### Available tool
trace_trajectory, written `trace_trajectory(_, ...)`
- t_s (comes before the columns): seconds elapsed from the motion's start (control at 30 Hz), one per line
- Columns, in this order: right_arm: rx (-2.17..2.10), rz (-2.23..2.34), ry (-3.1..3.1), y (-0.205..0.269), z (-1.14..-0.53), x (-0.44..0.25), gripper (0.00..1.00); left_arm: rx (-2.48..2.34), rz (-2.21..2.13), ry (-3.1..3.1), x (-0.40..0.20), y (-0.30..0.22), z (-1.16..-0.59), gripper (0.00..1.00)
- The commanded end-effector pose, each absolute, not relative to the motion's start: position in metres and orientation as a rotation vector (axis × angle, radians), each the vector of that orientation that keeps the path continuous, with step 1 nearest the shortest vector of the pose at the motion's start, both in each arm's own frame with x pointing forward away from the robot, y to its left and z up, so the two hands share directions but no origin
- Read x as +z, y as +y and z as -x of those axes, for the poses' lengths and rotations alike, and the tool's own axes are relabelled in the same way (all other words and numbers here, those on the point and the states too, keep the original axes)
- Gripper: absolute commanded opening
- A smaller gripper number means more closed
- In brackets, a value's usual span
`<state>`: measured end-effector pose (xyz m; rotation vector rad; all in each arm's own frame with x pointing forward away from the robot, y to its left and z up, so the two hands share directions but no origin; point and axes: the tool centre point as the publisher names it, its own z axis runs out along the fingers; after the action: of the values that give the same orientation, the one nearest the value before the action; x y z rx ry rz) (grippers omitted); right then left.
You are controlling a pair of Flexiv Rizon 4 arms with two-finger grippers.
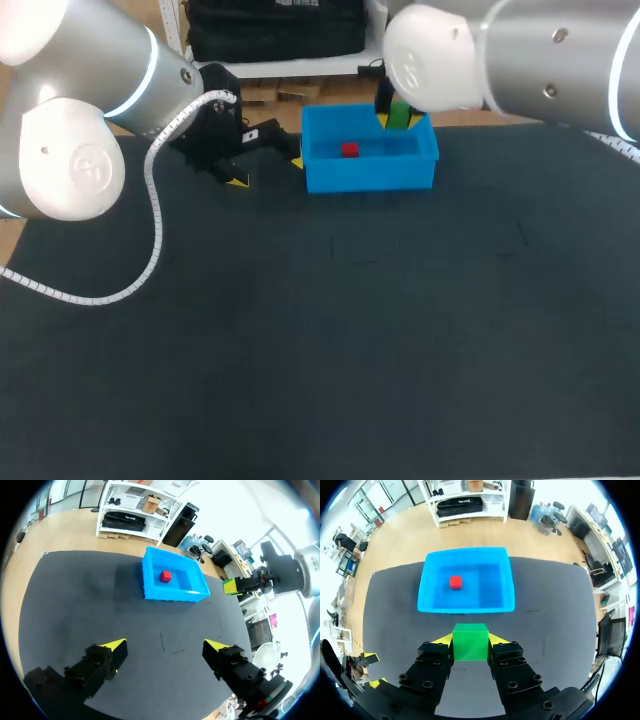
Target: Use the left arm to pick the red cube and place it into the blue plastic box first, then use the right arm to grasp the green cube and put it into the same blue plastic box after the first action is fully finished.
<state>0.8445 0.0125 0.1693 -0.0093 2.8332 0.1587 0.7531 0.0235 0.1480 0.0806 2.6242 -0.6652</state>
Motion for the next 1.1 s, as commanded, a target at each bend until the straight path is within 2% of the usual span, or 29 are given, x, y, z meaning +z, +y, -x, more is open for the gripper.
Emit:
trace_trajectory(0.03,0.158,0.01,2.805,0.012,-0.846,0.173,0.0,-0.666,-0.079,2.624,0.148,0.024,-0.753,1.0)
trace_trajectory(0.67,0.143,0.018,2.73,0.02,-0.894,0.199,0.0,-0.666,-0.079,2.624,0.148,0.024,-0.753,1.0)
trace_trajectory(1.1,0.109,-0.003,2.707,0.009,-0.922,0.201,0.0,-0.666,-0.079,2.624,0.148,0.024,-0.753,1.0)
